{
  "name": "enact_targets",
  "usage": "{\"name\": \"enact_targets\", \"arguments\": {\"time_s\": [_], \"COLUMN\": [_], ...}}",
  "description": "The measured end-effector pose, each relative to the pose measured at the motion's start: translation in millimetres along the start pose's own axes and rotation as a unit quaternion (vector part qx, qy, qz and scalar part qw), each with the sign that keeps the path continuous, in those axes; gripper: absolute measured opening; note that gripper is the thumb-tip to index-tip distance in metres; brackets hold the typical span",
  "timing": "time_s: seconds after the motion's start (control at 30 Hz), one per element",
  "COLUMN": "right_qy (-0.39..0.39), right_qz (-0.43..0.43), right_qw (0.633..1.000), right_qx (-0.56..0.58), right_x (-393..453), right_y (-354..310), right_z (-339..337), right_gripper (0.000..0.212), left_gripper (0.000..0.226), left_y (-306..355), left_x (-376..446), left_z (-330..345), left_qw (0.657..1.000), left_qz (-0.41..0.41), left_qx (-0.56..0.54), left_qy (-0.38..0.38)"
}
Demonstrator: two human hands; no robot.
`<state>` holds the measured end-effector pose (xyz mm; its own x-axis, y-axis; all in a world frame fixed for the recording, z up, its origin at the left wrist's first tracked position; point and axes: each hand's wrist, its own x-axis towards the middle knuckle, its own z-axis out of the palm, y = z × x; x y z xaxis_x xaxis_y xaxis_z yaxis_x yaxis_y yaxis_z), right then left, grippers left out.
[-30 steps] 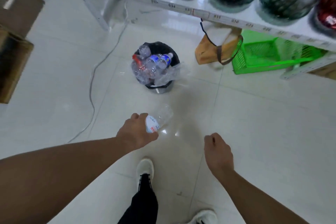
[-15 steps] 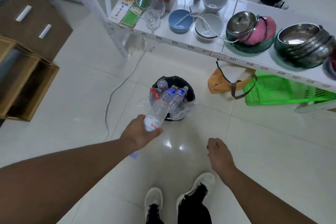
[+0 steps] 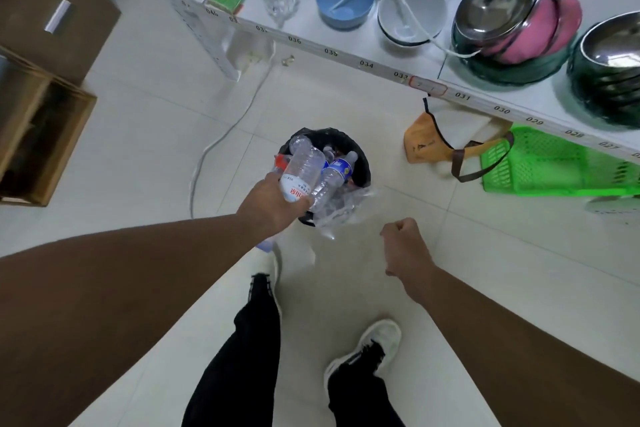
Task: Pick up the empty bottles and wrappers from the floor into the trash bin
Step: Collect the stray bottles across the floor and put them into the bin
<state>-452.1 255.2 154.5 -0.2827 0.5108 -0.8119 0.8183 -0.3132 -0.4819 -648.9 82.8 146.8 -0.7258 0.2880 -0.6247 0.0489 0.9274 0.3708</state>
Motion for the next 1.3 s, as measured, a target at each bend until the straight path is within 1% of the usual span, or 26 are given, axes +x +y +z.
{"name": "enact_targets", "arguments": {"time_s": [0.1,0.17,0.23,0.3,0.4,0.47,0.53,0.6,0.63,0.73,0.83,0.9,1.03,1.07,1.13,1.17,1.2,1.3], "right_qy": [-0.017,0.008,0.019,0.040,0.037,0.041,0.041,0.052,0.056,0.068,0.095,0.094,0.080,0.069,0.060,0.061,0.063,0.067], "right_qz": [0.031,0.050,0.047,0.059,0.067,0.078,0.079,0.074,0.072,0.079,0.069,0.044,-0.013,-0.027,-0.045,-0.053,-0.060,-0.074], "right_qw": [0.998,0.996,0.998,0.997,0.996,0.995,0.995,0.994,0.994,0.991,0.990,0.992,0.996,0.997,0.997,0.996,0.996,0.995], "right_qx": [0.055,0.079,0.030,0.041,0.034,0.042,0.054,0.056,0.058,0.081,0.079,0.066,0.037,0.034,0.025,0.021,0.018,0.009], "right_x": [20,47,81,117,153,171,186,198,201,199,179,165,150,146,135,130,125,114], "right_y": [-22,-31,-31,-31,-32,-34,-33,-31,-30,-36,-44,-46,-44,-44,-43,-42,-40,-32], "right_z": [24,38,53,70,105,126,141,150,152,154,145,136,117,114,108,105,103,97], "right_gripper": [0.037,0.041,0.032,0.018,0.013,0.024,0.036,0.040,0.040,0.038,0.044,0.047,0.044,0.052,0.077,0.083,0.084,0.078], "left_gripper": [0.079,0.077,0.077,0.081,0.083,0.082,0.088,0.092,0.093,0.094,0.099,0.100,0.090,0.087,0.077,0.074,0.073,0.072], "left_y": [11,17,18,16,6,3,5,9,10,16,22,25,28,28,27,26,24,22], "left_x": [42,73,106,132,161,177,190,195,195,187,180,177,172,170,165,163,159,147], "left_z": [5,10,19,30,47,58,68,77,80,78,63,50,29,25,18,16,13,6], "left_qw": [0.999,0.998,0.998,0.995,0.988,0.986,0.979,0.965,0.961,0.956,0.959,0.962,0.962,0.962,0.962,0.962,0.961,0.959], "left_qz": [0.023,0.038,0.041,0.049,0.081,0.107,0.147,0.191,0.198,0.180,0.159,0.154,0.163,0.167,0.183,0.192,0.199,0.212], "left_qx": [0.032,0.042,0.047,0.063,0.111,0.118,0.136,0.179,0.192,0.231,0.236,0.226,0.220,0.215,0.202,0.196,0.190,0.186], "left_qy": [0.015,0.005,-0.024,-0.054,-0.070,-0.056,-0.036,-0.016,-0.007,0.013,0.009,0.007,0.006,0.005,0.003,0.002,0.001,0.007]}}
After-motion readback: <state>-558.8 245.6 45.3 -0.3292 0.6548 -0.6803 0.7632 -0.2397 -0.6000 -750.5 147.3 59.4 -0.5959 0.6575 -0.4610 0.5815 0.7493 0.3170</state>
